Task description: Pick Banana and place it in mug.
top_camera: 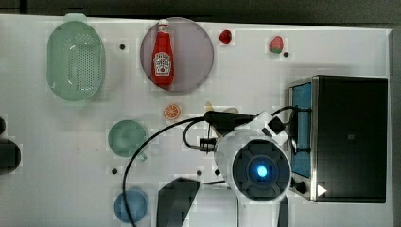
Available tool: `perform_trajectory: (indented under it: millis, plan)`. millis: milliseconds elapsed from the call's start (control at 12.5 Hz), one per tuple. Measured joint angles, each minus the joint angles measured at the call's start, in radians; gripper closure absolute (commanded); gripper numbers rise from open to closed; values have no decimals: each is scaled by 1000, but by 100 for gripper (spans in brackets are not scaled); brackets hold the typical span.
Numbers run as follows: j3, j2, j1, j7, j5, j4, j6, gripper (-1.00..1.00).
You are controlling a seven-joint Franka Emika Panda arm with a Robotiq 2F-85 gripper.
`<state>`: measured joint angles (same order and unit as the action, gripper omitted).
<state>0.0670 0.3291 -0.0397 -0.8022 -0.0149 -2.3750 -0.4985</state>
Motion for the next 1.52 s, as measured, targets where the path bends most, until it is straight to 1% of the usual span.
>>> perform_trajectory:
  millis: [160, 240, 400, 480, 720, 880, 960, 1120, 1200, 1360, 1520]
  plan:
    - [-54, 51, -10, 24, 5, 20, 56, 46]
    - [-83, 49, -3, 52, 1, 25, 58, 46]
    - [-190, 25, 0, 159, 6, 21, 89, 46]
    - [-251, 2, 8, 228, 24, 23, 79, 46]
    - [-419, -99, 44, 427, 156, 21, 58, 46]
    - [-487, -157, 59, 545, 158, 4, 7, 46]
    - [-493, -185, 80, 576, 165, -4, -27, 46]
    - [-506, -254, 87, 637, 154, 0, -131, 46]
    - [-504, -298, 87, 656, 153, 10, -178, 46]
    - [-516, -373, 63, 679, 168, 10, -287, 46]
    - [-515, -466, 64, 692, 159, 18, -376, 46]
